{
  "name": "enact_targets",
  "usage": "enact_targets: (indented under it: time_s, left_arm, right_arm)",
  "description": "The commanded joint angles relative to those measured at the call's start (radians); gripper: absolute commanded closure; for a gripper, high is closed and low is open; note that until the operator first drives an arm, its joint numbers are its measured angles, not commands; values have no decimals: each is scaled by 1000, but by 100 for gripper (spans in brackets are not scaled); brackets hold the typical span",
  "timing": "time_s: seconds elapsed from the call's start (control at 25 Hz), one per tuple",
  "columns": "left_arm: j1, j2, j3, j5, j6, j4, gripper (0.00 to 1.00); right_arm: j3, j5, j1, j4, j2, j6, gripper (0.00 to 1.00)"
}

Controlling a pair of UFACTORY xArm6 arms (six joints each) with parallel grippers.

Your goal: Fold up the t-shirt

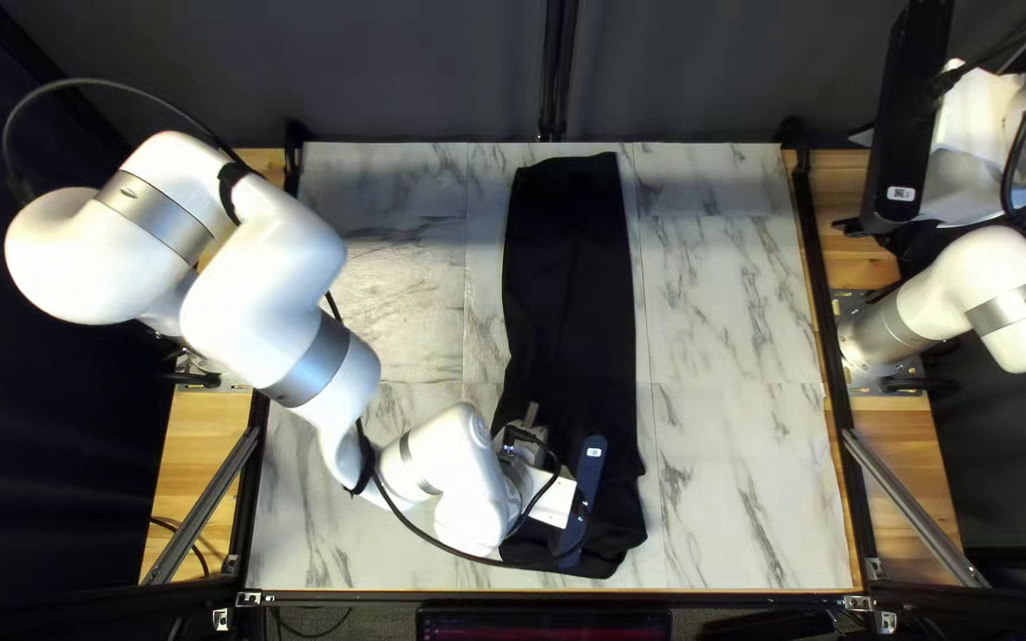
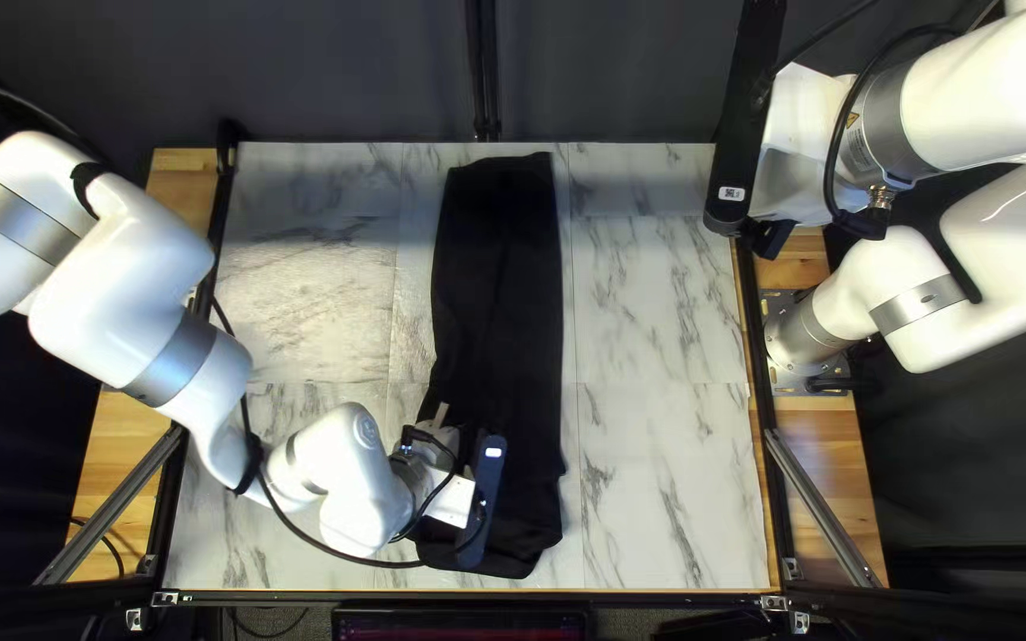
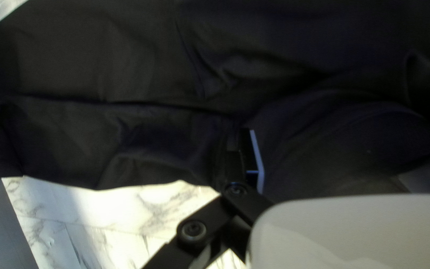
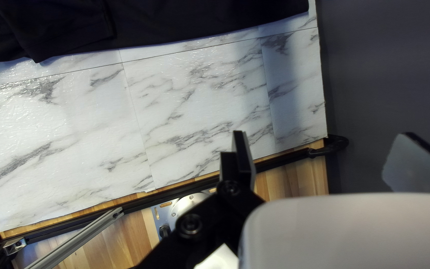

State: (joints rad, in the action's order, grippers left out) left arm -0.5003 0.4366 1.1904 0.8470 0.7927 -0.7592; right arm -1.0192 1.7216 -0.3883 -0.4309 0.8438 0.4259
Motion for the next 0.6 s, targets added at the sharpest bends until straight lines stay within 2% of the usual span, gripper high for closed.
enact_targets:
  time_s: [0.04, 0.32, 0.44, 0.6]
  left_arm:
    - [-6, 0, 16, 18, 2, -11, 100]
    - [-7, -81, -16, 73, -39, -23, 100]
    - [-11, -118, -15, 122, -97, -32, 100]
    - [-1, -127, -15, 132, -157, -64, 100]
  right_arm:
    - [0, 0, 0, 0, 0, 0, 0]
    - [0, 0, 0, 0, 0, 0, 0]
    - [0, 0, 0, 0, 0, 0, 0]
    - [0, 0, 0, 0, 0, 0, 0]
